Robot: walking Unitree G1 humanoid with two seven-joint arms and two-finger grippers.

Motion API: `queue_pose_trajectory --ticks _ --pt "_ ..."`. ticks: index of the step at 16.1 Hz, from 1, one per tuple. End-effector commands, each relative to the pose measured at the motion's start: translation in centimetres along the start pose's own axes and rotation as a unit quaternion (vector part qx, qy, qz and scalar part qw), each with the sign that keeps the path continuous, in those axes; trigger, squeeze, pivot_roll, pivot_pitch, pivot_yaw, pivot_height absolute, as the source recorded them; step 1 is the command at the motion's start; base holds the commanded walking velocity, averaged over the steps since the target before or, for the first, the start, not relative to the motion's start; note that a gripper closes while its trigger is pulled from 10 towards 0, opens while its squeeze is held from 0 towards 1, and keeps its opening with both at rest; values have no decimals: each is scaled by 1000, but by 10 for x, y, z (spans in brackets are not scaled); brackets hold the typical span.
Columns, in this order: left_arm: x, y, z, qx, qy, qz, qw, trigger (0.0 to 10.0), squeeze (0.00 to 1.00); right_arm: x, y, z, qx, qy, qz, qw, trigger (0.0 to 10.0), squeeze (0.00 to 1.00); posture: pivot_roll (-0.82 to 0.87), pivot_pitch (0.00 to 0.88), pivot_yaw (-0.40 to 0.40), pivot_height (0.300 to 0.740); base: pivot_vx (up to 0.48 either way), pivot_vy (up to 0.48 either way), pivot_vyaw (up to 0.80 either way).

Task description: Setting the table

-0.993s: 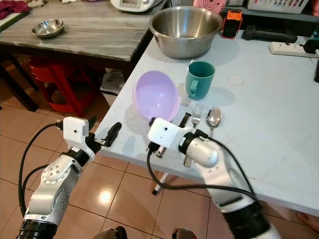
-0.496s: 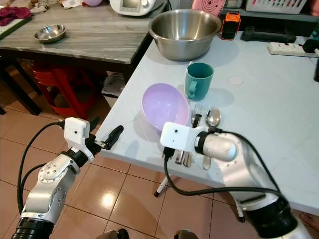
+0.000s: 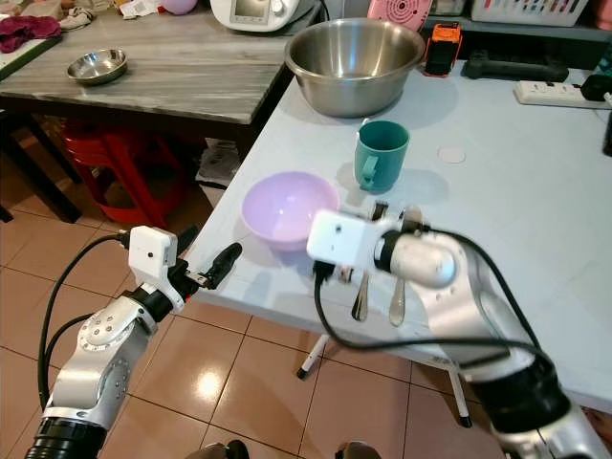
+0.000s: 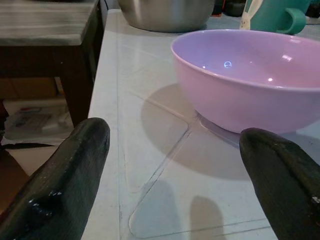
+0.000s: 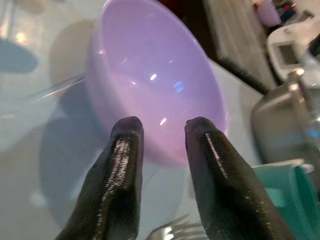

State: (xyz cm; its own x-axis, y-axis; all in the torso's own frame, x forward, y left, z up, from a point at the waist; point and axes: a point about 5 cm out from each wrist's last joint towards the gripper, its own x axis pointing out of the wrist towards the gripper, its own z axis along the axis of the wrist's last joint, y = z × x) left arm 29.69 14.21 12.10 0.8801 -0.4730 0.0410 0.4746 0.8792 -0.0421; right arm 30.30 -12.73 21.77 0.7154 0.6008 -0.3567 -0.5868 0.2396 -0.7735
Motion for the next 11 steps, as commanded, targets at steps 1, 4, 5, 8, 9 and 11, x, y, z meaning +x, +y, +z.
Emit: queue_pose_trajectory --ticks 1,4,5,8,9,11 --pt "-2 2 -1 -2 3 -1 1000 10000 0 0 -6 3 -8 -7 -11 1000 10000 1000 -230 131 117 740 0 0 0" --pt "-1 1 -3 -9 10 2 1000 10000 0 8 -13 11 -24 -23 0 999 10000 1000 -231 129 114 740 0 0 0" --pt "-1 1 -4 -11 12 3 1000 10000 0 11 -14 13 -29 -29 10 999 10000 1000 -229 130 111 740 0 0 0" --pt "-2 -2 -7 -19 19 6 1000 10000 0 24 -19 28 -42 -58 43 996 10000 1000 -222 131 96 740 0 0 0" --pt "-2 -3 -8 -20 19 7 1000 10000 0 26 -20 33 -43 -66 47 996 10000 1000 -220 131 93 740 0 0 0" --pt "-4 -4 -10 -25 22 10 999 10000 0 33 -17 46 -38 -95 61 993 10000 1000 -213 132 82 740 0 0 0"
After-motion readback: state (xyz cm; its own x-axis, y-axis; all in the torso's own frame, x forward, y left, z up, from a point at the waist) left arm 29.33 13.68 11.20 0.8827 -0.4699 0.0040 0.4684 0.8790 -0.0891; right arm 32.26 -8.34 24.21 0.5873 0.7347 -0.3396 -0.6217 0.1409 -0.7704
